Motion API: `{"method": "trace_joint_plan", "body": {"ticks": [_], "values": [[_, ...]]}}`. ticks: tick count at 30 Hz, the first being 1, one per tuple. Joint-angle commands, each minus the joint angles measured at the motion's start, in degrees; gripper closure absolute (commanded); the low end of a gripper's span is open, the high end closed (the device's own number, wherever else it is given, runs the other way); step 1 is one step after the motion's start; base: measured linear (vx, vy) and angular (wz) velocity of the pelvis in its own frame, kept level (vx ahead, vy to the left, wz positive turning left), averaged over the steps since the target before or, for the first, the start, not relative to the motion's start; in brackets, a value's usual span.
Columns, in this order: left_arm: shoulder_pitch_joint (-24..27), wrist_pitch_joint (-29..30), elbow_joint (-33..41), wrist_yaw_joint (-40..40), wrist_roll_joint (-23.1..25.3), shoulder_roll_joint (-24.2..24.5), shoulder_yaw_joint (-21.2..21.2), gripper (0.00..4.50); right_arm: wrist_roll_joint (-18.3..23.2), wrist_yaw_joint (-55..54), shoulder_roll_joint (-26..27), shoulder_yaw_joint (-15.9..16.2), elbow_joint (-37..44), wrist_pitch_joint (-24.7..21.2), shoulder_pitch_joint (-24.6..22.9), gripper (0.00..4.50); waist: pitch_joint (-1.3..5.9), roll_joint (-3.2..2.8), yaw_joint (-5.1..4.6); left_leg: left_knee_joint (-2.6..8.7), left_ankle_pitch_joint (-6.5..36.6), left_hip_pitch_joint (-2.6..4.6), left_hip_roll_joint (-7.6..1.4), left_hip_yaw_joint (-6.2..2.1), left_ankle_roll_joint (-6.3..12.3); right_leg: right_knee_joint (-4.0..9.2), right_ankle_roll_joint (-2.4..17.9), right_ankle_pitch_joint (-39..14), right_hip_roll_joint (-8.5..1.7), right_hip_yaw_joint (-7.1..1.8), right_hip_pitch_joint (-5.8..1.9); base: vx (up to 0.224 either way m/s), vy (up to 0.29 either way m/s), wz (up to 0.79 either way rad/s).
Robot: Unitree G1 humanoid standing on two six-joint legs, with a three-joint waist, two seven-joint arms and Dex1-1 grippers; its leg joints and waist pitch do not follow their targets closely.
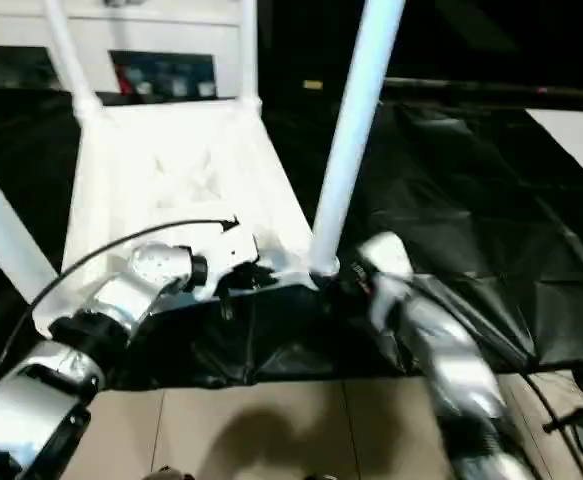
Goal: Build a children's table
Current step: Rotate leg to tighten
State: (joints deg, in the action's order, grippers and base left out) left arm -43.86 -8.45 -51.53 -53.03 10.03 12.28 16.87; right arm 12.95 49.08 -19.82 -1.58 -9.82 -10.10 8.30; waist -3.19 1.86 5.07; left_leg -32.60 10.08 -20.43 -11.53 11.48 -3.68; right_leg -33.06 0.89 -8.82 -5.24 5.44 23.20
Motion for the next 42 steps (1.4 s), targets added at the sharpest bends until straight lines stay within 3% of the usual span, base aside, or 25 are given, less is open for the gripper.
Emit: {"method": "trace_joint_plan", "body": {"ticks": [1,6,9,10,13,14,18,21,23,24,25,27,28,30,31,32,33,34,35,36,37,38,39,40,42], "values": [[-1.3,-4.4,-0.98,0.53,0.68,1.92,-0.06,4.5,1.77,1.33,-1.41,0.02,7.3,-2.71,-3.52,1.4,3.86,0.03,0.2,3.46,13.21,0.15,-1.96,-1.16,4.78,3.76,10.38,-12.49,-3.55,-2.97,-3.42,0.0,0.0,0.0],[1.2,-2.3,4.93,-5.94,-2.21,4.41,-1.0,3.95,2.27,-1.41,-1.24,-0.22,12.28,-4.13,-7.29,1.35,3.56,0.11,0.01,3.78,16.04,0.57,-2.13,-1.34,2.64,4.71,8.02,-21.44,-3.81,-2.89,-2.79,0.0,0.0,0.0],[2.23,-2.03,7.52,-6.09,-3.02,4.96,-1.67,3.82,2.63,-2.71,-0.85,-0.85,13.63,-4.96,-8.01,1.35,3.54,-0.14,0.1,3.9,16.51,0.84,-2.43,-1.28,1.9,4.28,9.35,-19.11,-3.68,-3.04,-2.45,0.0,0.0,0.0],[3.2,-1.24,10.85,-4.05,-5.17,4.85,-3.97,3.6,3.35,-4.16,-0.43,-1.57,15.95,-6.39,-9.05,1.35,3.47,0.49,0.0,3.95,16.52,0.64,-2.46,-1.24,1.85,4.07,9.76,-18.42,-3.64,-3.04,-2.64,0.0,0.0,0.0],[4.84,2.55,17.48,-0.36,-10.34,3.98,-8.88,3.6,4.42,-6.98,0.72,-2.74,19.37,-8.32,-10.34,1.35,3.5,0.16,0.23,3.9,15.51,0.6,-2.63,-1.19,1.69,3.53,10.69,-15.9,-3.76,-3.12,-2.6,0.0,0.0,0.0],[6.17,4.68,21.2,1.65,-12.07,3.66,-10.93,3.6,4.03,-8.93,1.65,-3.3,20.6,-8.38,-10.82,1.35,3.48,0.68,0.3,3.88,15.57,0.5,-2.48,-1.16,1.94,3.69,10.39,-16.31,-3.68,-3.03,-2.6,0.0,0.0,0.0],[13.17,9.42,32.73,12.26,-12.52,1.72,-16.4,3.6,2.16,-15.91,4.98,-4.25,24.58,-8.19,-12.58,1.35,3.36,0.17,0.07,3.95,15.16,0.2,-2.49,-1.25,1.37,3.64,9.02,-17.51,-3.72,-3.06,-2.72,0.0,0.0,0.0],[24.47,15.81,44.28,20.33,-13.26,-3.21,-19.91,3.6,-0.11,-21.24,7.29,-3.12,27.15,-9.61,-14.66,1.35,3.21,-0.22,-0.28,4.13,16.34,-0.06,-2.45,-1.39,0.83,4.14,7.56,-20.0,-3.59,-3.03,-2.72,0.0,0.0,0.0],[30.54,14.19,48.13,23.87,-11.03,-5.25,-20.12,3.6,-1.72,-22.28,7.93,-1.65,27.14,-8.86,-15.17,1.35,3.36,-0.32,-0.26,3.91,17.15,0.36,-2.43,-1.28,0.93,4.45,6.79,-20.91,-3.33,-3.03,-2.32,0.0,0.0,0.0],[32.76,13.3,49.39,25.1,-9.68,-5.83,-19.92,3.6,-2.59,-22.68,8.07,-0.92,26.8,-8.55,-15.12,1.35,2.88,0.28,0.18,4.82,16.68,-3.32,-1.15,-3.51,4.11,3.63,5.62,-21.02,-4.32,-0.67,-4.82,0.0,0.0,0.0],[35.37,13.16,51.03,27.88,-7.16,-6.74,-19.24,3.6,-4.59,-23.7,8.34,0.51,25.24,-7.54,-14.13,1.35,3.35,-0.52,-0.34,4.53,14.31,-2.91,-1.22,-4.66,7.56,4.15,5.85,-17.72,-4.12,0.59,-4.4,-0.027,-0.021,0.32],[36.76,14.12,52.24,30.4,-5.53,-7.45,-18.68,3.6,-6.21,-24.67,8.63,1.6,23.8,-6.63,-13.05,1.35,3.35,-1.94,-0.89,4.28,15.25,-3.2,-2.07,-7.25,8.09,3.28,7.85,-13.5,-3.15,2.05,-4.75,-0.021,-0.029,0.43],[37.3,15.46,52.68,32.84,-4.25,-8.15,-18.27,3.6,-6.22,-25.24,9.31,1.74,22.07,-6.67,-11.74,1.35,2.8,-1.77,-1.7,5.29,21.01,-2.92,-3.92,-10.11,7.94,1.64,9.42,-11.29,-1.76,2.62,-4.25,-0.015,-0.075,0.61],[37.51,16.98,52.62,35.18,-4.15,-9.27,-18.8,3.6,-6.05,-25.67,9.85,1.71,20.53,-6.61,-10.66,1.35,2.09,-3.13,-1.8,7.65,30.48,-1.9,-5.94,-13.39,7.35,-1.67,10.6,-13.15,0.04,2.62,-3.66,-0.014,-0.093,0.64],[37.91,18.4,53.45,36.65,-4.21,-9.73,-18.98,3.6,-5.31,-26.37,10.56,1.37,19.85,-7.05,-10.13,1.35,1.26,-2.1,-2.3,8.53,34.55,0.2,-10.45,-10.57,5.11,-4.53,9.71,-11.77,-0.34,-0.4,-1.61,0.005,-0.174,0.65],[38.35,19.81,54.76,37.7,-4.18,-10.19,-19.18,3.6,-5.03,-26.97,10.87,1.27,19.53,-7.55,-9.83,1.35,0.97,-1.93,-1.53,9.12,35.64,-0.3,-9.92,-8.41,3.86,-4.47,8.34,-11.21,-0.69,-1.52,-1.76,0.005,-0.174,0.65],[38.66,20.63,55.71,38.3,-4.14,-10.39,-19.37,3.6,-5.05,-27.23,10.98,1.45,19.38,-7.73,-9.69,1.35,0.69,0.8,-0.21,2.03,33.04,1.08,-2.28,-2.41,1.98,3.68,5.9,-22.49,-2.75,-4.71,1.46,0.035,-0.218,0.56],[38.98,21.38,56.97,38.71,-4.09,-10.43,-19.51,3.6,-5.26,-27.13,10.88,1.99,19.22,-7.68,-9.59,1.35,1.12,2.46,1.42,-4.26,15.84,0.97,0.87,-1.38,1.47,7.67,-2.97,-50.68,-6.96,-7.21,0.78,0.026,-0.105,0.27],[39.14,21.35,57.55,38.77,-3.9,-10.4,-19.42,3.6,-5.38,-26.89,10.78,2.29,19.1,-7.41,-9.62,1.35,1.12,2.46,1.42,-4.26,15.84,0.97,0.87,-1.38,1.47,7.67,-2.97,-50.68,-6.96,-7.21,0.78,0.009,-0.176,0.18],[39.25,21.12,58.37,38.63,-3.4,-10.07,-19.07,3.6,-5.22,-26.33,10.79,2.66,18.77,-7.03,-9.71,1.35,2.64,2.51,4.1,-4.05,5.24,-3.44,-0.27,-3.9,3.04,5.74,-10.11,-53.61,-9.85,-10.91,-3.9,0.024,-0.097,-0.1],[39.26,21.29,58.6,38.15,-2.97,-9.68,-18.51,3.6,-5.03,-26.07,10.85,2.7,18.53,-6.86,-9.73,1.35,2.72,3.44,4.39,-3.92,5.97,-3.59,0.02,-4.13,4.2,5.07,-10.63,-49.26,-9.29,-11.5,-3.85,0.017,-0.113,-0.01],[39.34,21.58,58.64,37.5,-2.71,-9.28,-17.83,3.6,-5.02,-25.82,10.9,2.79,18.07,-6.43,-9.67,1.35,2.74,2.85,5.05,-3.85,6.71,-3.08,0.15,-4.94,6.56,4.51,-6.12,-38.75,-10.24,-12.42,-4.26,0.0,0.0,0.0],[39.36,21.57,58.65,37.4,-2.73,-9.24,-17.75,3.6,-5.03,-25.77,10.89,2.83,18.0,-6.36,-9.66,1.35,2.68,2.18,5.22,-3.11,5.7,-2.23,-0.37,-5.26,7.01,4.28,-1.52,-33.09,-9.92,-11.94,-3.88,-0.026,-0.013,0.25],[39.57,21.37,58.81,36.86,-3.25,-9.1,-17.38,3.6,-5.18,-25.36,10.87,3.17,17.49,-5.83,-9.51,1.35,2.16,1.03,3.44,1.12,5.72,0.33,-1.53,-3.98,8.32,2.11,8.32,-17.87,-3.2,-6.66,-1.36,-0.029,0.026,0.24],[40.0,21.46,59.26,36.27,-4.1,-9.05,-17.13,3.6,-5.27,-25.21,10.88,3.26,17.28,-5.55,-9.36,1.35,2.74,-0.01,2.53,2.06,11.21,1.85,-2.82,-3.89,6.81,1.26,11.48,-12.82,-1.72,-5.15,-1.2,-0.027,0.04,0.21]]}}
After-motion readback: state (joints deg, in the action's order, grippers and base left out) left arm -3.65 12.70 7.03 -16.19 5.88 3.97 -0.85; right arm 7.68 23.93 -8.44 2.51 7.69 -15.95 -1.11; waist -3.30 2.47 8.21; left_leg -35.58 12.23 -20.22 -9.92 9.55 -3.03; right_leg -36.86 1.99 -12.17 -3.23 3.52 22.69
